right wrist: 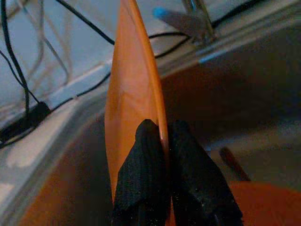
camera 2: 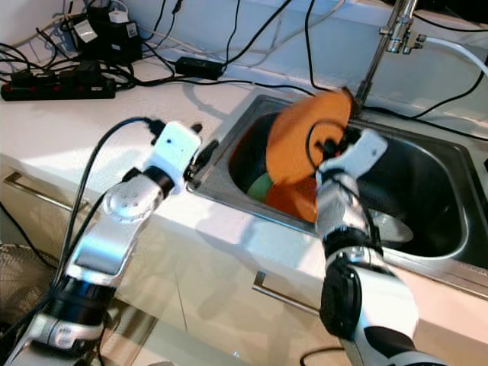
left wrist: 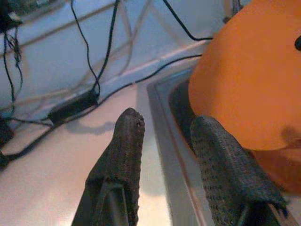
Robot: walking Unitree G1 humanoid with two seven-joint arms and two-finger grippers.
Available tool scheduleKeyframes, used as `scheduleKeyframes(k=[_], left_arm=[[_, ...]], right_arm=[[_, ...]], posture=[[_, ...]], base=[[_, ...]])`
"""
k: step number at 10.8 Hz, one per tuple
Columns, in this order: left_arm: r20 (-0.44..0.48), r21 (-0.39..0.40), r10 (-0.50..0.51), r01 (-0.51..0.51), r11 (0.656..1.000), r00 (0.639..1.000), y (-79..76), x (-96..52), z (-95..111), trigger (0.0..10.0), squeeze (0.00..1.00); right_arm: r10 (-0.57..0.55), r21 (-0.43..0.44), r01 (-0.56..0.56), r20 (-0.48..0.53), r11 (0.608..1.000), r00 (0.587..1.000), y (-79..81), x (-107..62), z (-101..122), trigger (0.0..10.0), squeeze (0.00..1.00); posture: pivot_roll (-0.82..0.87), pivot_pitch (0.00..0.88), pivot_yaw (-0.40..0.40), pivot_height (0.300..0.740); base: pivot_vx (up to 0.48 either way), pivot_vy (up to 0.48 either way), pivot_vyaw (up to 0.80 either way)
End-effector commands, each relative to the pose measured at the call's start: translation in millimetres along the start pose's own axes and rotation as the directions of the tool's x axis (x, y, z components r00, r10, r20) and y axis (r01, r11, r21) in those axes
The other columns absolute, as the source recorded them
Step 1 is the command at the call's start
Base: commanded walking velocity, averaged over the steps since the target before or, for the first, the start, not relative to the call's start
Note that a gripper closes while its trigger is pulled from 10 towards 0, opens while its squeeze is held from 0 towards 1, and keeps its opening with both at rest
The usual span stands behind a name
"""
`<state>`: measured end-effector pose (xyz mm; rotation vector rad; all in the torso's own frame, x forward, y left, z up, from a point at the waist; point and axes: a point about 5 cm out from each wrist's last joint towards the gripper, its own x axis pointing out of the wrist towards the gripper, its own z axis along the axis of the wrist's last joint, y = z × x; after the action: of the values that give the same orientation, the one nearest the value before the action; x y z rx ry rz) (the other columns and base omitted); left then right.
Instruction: Kitchen organization
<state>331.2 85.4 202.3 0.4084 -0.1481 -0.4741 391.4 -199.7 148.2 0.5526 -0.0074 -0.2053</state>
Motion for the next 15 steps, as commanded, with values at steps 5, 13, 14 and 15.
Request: scheduleKeyframes(k=[5, 13, 14, 15], left_arm=[[-0.034, -0.313, -0.068, 0.054, 0.948, 0.997, -16.2, -3.3, 1, 10.0, 0.0], [-0.12, -0.381, -0.084, 0.032, 0.924, 0.989, -30.6, -4.2, -9, 10.0, 0.0], [-0.123, -0.379, -0.077, 0.025, 0.925, 0.989, -30.4, -3.9, -10, 10.0, 0.0], [-0.123, -0.374, -0.069, 0.018, 0.927, 0.99, -29.9, -3.6, -11, 10.0, 0.0]], right_arm=[[0.059, -0.039, -0.062, -0.085, 0.997, 0.995, 9.6, -7.5, -28, 10.0, 0.0], [0.096, -0.078, -0.111, -0.175, 0.991, 0.98, 19.2, -14.4, -50, 10.0, 0.0], [0.101, -0.08, -0.116, -0.173, 0.99, 0.98, 20.2, -13.9, -49, 10.0, 0.0], [0.104, -0.095, -0.12, -0.165, 0.988, 0.981, 20.6, -13.4, -47, 10.0, 0.0]], posture=[[0.28, 0.0, -0.04, 0.74], [0.28, 0.019, -0.043, 0.74], [0.27, 0.022, -0.045, 0.74], [0.27, 0.022, -0.047, 0.74]], base=[[0.0, 0.0, 0.0], [0.0, 0.0, 0.0], [0.0, 0.0, 0.0], [0.0, 0.0, 0.0]])
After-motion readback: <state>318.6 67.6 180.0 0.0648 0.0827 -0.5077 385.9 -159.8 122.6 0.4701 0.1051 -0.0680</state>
